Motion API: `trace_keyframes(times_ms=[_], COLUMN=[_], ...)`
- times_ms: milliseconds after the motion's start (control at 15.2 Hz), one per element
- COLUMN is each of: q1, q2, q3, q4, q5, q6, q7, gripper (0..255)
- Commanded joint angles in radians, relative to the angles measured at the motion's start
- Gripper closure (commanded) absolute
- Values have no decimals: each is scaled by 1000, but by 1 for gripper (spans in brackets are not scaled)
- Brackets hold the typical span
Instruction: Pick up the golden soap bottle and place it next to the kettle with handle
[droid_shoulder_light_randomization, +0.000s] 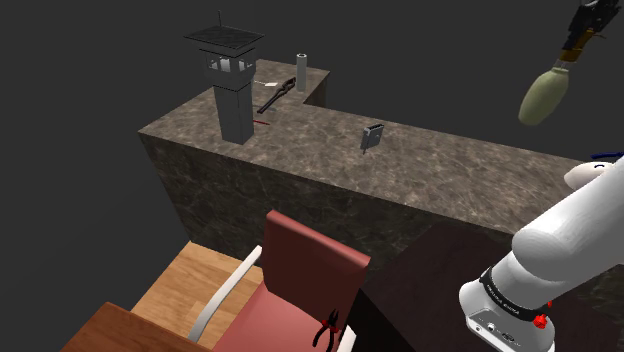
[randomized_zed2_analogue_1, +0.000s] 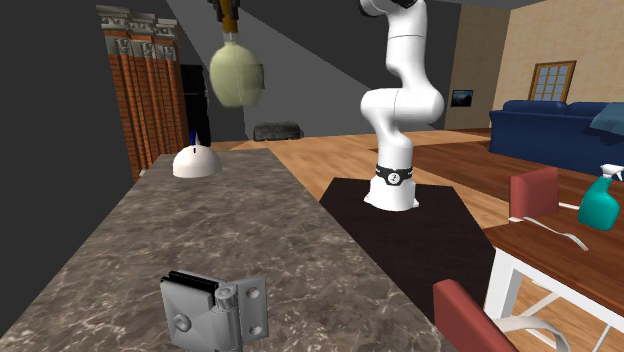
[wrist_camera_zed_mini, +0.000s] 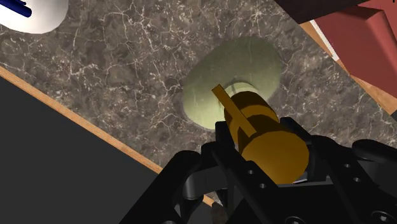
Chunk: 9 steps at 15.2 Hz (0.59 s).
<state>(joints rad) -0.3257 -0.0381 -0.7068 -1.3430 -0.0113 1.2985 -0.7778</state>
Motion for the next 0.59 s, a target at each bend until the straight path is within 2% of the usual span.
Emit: trace_keyframes(times_ms=[0,264,528], q1=[-34,-124,-263], q2=[38,151,292], q3=[-40,-112,-153], q4=[10,88,204], q5=[25,107,218], q6=[19,18,-5], q7=[-69,-209,-345], gripper=[255,255,255])
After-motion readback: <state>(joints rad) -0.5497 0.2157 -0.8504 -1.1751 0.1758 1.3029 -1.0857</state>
